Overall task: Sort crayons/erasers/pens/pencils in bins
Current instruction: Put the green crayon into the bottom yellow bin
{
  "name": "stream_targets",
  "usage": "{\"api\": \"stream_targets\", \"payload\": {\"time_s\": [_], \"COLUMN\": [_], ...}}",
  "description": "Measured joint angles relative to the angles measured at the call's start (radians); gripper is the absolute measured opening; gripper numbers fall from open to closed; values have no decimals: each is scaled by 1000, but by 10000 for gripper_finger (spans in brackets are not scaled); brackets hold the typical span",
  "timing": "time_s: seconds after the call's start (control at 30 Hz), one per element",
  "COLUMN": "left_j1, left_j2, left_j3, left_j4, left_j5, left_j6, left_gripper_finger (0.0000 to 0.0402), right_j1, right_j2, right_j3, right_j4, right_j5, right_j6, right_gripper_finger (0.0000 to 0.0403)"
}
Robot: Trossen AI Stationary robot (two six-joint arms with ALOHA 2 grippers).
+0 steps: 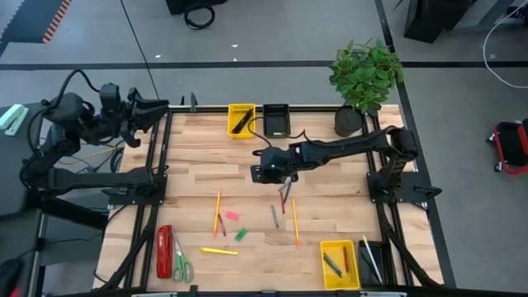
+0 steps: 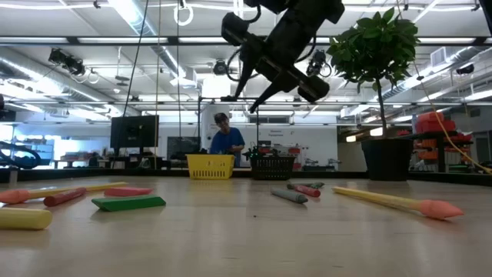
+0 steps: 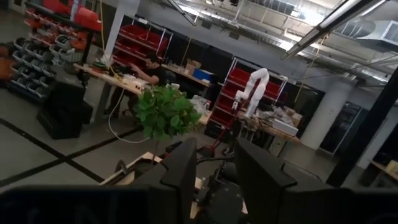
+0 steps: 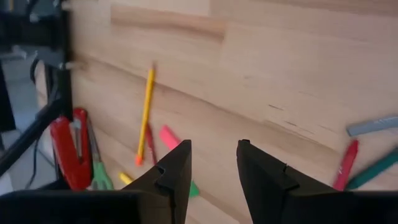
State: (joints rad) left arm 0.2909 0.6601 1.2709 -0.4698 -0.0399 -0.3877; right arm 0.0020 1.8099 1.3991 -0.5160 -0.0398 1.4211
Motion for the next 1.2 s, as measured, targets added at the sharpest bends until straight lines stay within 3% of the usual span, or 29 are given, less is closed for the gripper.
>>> {"api": "stream_targets", "payload": {"time_s": [0.4,0.57,0.73,1.2], "left_j1": [0,0,0,0], "left_j2": [-7,-9,-6,-6], "left_j3": [0,0,0,0], "left_j4": [6,1,-13,-51], "left_j5": [26,26,26,27], "left_j6": [-20,-20,-20,-25], "left_gripper_finger": [119,115,119,112], "right_j1": [7,8,8,-1], "right_j2": [3,29,78,230], "right_j3": [0,0,-2,-1], "right_j4": [-82,-239,-379,-329], "right_j5": [43,-4,-48,-126], "right_j6": [263,358,385,349], "right_gripper_finger": [145,142,142,143]}}
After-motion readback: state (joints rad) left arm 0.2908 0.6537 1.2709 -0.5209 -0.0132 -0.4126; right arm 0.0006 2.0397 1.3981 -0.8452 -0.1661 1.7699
